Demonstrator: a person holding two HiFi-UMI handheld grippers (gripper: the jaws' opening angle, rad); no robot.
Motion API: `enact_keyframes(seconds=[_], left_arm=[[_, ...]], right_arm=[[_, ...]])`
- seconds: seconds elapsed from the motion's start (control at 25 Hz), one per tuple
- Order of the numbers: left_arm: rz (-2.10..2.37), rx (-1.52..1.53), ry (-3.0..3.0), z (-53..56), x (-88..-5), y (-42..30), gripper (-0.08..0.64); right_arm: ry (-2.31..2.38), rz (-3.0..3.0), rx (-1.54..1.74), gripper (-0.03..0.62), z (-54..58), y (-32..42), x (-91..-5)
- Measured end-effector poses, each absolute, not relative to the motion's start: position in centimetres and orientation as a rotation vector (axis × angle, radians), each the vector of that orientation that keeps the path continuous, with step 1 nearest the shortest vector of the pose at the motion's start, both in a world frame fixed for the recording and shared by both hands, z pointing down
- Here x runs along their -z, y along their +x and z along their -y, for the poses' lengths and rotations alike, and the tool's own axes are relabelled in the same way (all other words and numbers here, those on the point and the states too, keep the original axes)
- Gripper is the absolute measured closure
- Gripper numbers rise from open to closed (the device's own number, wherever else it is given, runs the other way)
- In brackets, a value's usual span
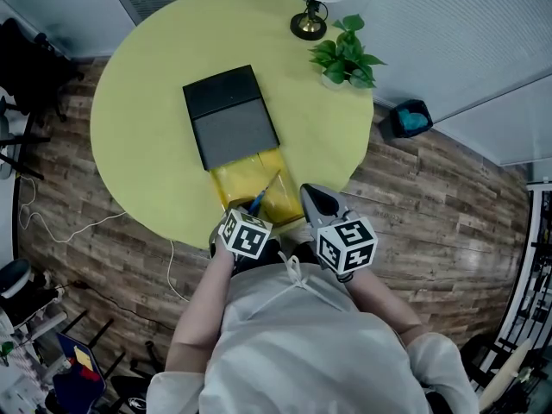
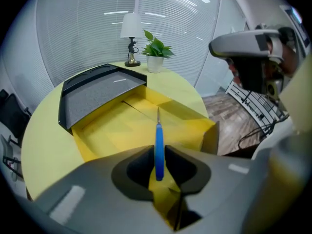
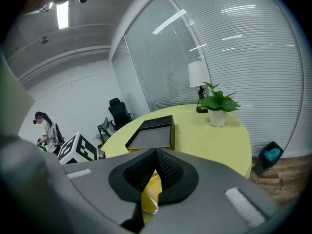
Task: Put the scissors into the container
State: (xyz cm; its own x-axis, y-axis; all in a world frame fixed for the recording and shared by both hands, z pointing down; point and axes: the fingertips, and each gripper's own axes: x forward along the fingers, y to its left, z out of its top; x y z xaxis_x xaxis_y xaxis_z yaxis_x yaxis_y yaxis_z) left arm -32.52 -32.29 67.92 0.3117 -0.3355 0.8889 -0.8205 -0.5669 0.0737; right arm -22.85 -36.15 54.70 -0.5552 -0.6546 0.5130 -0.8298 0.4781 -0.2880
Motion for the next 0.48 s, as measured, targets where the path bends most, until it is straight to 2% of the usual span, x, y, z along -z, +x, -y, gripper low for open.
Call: enact_keyframes(seconds=[0.16,0.32,0.48], left_arm=[[1.031,-1.107,2.050,32.4,-67.4,-32.4,0.428],[1.156,-1.055,2.047,33.6,-66.6,-33.3,0.302],[1.246,-1.018,2.072,34.6,-65.7,-34.2,0.244]], right_arm=[[1.236,2.399,-0.733,0.592,36.3,-23.2,-54.7],[1.225,2.406,-0.731,0.591,36.4,-23.6,-54.7],[1.225,2.409,-0.728,0.591,36.5,-23.7,-54.7]])
